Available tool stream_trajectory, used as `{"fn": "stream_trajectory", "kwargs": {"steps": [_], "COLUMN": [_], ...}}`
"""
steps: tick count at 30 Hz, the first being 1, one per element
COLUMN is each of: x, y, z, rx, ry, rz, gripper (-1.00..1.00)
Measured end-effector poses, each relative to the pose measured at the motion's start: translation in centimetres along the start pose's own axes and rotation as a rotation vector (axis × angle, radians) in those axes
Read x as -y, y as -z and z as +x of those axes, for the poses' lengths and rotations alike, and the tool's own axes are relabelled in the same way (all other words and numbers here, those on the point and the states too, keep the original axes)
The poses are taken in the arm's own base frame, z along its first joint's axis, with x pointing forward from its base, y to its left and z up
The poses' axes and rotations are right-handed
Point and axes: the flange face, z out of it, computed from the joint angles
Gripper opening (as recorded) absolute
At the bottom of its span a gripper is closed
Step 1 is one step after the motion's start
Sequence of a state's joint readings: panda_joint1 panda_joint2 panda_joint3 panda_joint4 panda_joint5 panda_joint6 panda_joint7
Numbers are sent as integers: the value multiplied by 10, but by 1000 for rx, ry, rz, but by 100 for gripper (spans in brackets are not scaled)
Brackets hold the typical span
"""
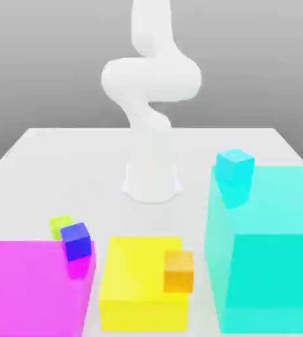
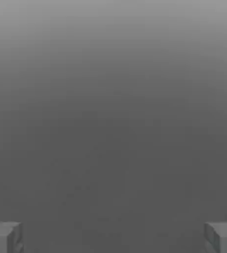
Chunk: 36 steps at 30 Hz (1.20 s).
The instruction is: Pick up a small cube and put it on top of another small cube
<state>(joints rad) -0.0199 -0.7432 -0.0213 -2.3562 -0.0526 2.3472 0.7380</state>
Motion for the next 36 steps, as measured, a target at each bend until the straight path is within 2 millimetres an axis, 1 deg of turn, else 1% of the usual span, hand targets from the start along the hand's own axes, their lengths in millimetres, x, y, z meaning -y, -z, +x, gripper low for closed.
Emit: {"fn": "stream_trajectory", "kwargs": {"steps": [2, 4, 8, 12, 15, 18, 21, 24, 27, 28, 29, 36], "x": [-21, -46, -105, -173, -226, -279, -328, -372, -409, -417, -422, -435], "y": [-40, -76, -139, -189, -218, -239, -253, -260, -262, -262, -264, -288], "z": [1, 1, -5, -20, -39, -64, -95, -131, -171, -181, -186, -200], "rx": [20, 46, 117, 208, 287, 370, 457, 542, 625, 643, 652, 657], "ry": [52, 98, 179, 247, 289, 325, 354, 379, 399, 404, 406, 414], "rz": [-66, -125, -227, -306, -349, -374, -383, -375, -349, -342, -339, -343], "gripper": [0, 0, 0, 0, 0, 0, 0, 0, 0, 0, 0, 0]}}
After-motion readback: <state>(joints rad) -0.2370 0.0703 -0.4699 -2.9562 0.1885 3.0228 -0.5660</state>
